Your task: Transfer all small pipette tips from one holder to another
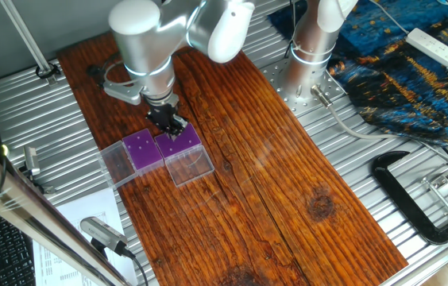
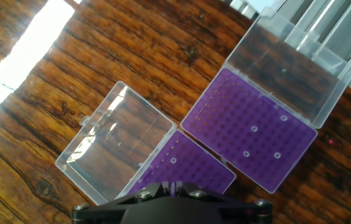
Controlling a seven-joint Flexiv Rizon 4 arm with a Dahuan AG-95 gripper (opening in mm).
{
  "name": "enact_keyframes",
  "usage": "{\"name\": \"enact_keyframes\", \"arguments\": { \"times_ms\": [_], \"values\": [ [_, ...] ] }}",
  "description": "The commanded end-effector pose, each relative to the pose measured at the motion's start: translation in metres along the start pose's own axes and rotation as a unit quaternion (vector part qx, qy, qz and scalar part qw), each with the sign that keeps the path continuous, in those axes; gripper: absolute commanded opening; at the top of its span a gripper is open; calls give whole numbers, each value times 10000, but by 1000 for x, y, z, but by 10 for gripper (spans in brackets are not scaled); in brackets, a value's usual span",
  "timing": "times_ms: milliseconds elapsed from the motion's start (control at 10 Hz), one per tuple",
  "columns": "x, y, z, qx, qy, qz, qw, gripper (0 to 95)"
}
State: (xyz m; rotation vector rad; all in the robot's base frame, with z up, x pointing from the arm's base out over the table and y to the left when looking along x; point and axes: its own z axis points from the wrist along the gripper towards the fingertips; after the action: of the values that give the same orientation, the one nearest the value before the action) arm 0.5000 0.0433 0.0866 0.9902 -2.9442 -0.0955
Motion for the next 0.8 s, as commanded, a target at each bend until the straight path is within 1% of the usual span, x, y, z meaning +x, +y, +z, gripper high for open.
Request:
{"name": "enact_keyframes", "arguments": {
  "times_ms": [100,600,800],
  "values": [
    [-1,2,1,9,32,-41,10000,0],
    [3,3,4,-55,133,-178,9997,0],
    [6,4,6,-47,142,-205,9997,0]
  ]
}}
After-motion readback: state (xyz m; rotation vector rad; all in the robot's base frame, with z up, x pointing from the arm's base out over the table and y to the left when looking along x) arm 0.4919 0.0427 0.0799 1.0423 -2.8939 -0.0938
